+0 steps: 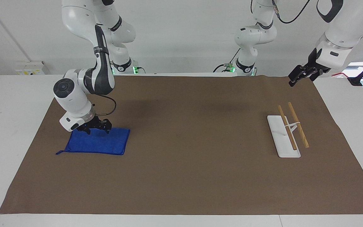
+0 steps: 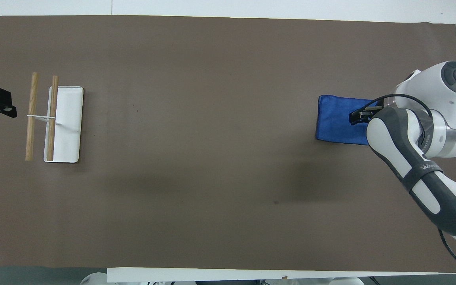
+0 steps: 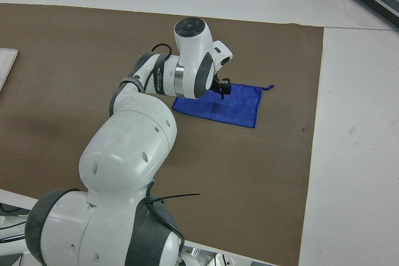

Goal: Right arm passes towel to left arm to hang
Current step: 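Reach the right gripper down and grasp the blue towel's edge, then lift the towel with the right gripper while the left gripper approaches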

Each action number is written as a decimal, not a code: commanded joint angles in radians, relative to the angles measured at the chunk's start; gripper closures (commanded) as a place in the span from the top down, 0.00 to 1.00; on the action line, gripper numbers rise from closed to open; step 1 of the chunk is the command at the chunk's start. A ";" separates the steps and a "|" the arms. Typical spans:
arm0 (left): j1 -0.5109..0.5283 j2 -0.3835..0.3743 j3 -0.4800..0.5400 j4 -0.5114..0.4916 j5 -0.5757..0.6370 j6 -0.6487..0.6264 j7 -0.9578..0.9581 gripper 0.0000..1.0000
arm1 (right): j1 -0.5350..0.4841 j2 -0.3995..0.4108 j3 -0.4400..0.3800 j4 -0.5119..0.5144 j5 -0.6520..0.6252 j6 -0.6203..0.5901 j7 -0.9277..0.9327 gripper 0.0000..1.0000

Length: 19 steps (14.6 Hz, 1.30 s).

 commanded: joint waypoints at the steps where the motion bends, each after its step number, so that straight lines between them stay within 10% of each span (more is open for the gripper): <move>1: 0.005 -0.019 -0.002 -0.013 -0.004 -0.001 -0.010 1.00 | -0.020 0.012 0.005 -0.036 0.014 0.055 -0.052 0.89; 8: 0.005 -0.019 -0.002 -0.013 -0.004 -0.003 -0.010 1.00 | -0.023 0.011 0.007 -0.073 0.014 0.069 -0.052 0.73; 15: 0.005 -0.019 -0.002 -0.013 -0.004 -0.001 -0.010 1.00 | -0.016 0.008 0.005 -0.079 0.013 0.063 -0.054 0.00; 19: 0.005 -0.019 -0.002 -0.013 -0.004 -0.001 -0.010 1.00 | -0.011 0.011 0.008 0.077 0.003 -0.129 -0.054 0.00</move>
